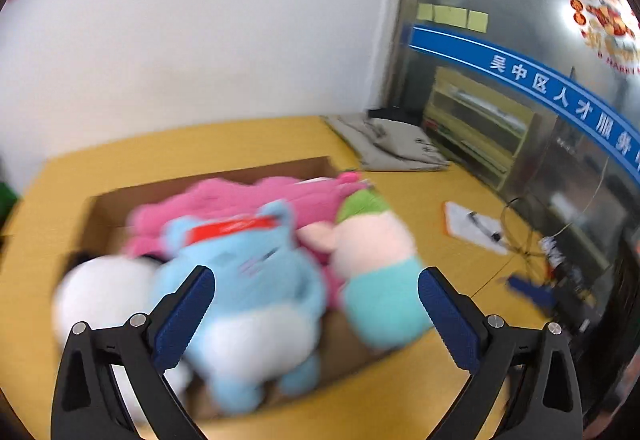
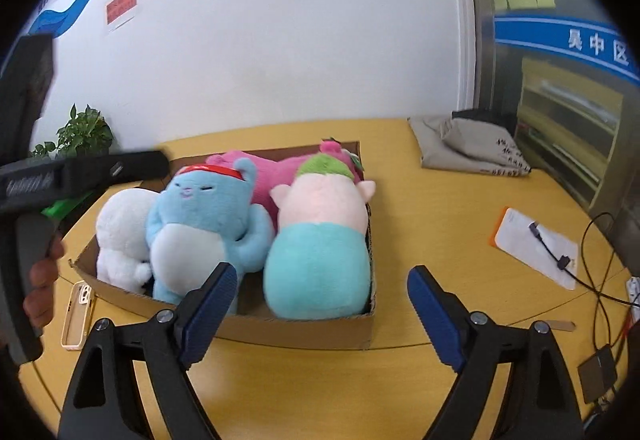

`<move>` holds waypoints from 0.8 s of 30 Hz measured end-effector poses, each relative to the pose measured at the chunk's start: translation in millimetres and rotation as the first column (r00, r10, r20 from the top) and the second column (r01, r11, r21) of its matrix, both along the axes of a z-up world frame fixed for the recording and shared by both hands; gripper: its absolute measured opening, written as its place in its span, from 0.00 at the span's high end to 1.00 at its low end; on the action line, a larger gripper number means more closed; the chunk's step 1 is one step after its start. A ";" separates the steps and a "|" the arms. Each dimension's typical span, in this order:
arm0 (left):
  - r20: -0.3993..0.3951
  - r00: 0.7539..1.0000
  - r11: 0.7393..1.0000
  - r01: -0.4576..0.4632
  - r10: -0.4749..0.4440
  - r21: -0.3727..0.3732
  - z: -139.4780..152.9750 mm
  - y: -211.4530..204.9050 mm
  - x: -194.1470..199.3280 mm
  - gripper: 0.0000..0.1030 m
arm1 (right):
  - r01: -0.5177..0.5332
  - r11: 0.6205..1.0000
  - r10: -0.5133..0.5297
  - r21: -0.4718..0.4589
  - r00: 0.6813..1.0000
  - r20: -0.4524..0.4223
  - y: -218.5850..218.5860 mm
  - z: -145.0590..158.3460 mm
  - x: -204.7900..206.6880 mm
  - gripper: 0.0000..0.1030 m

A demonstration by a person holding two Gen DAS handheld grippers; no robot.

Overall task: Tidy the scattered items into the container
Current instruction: 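Open both grippers and withdraw them from the box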

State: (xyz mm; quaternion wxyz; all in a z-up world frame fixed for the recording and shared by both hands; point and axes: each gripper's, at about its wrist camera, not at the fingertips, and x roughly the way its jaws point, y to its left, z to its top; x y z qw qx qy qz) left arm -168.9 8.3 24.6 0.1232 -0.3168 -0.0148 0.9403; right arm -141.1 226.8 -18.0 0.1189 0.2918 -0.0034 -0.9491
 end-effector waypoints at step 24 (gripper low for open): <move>-0.010 0.993 0.990 -0.116 0.117 0.085 -10.4 -43.7 160.0 0.00 | 0.018 0.996 -0.012 0.084 0.998 -0.064 -35.0 37.8 100.8 0.15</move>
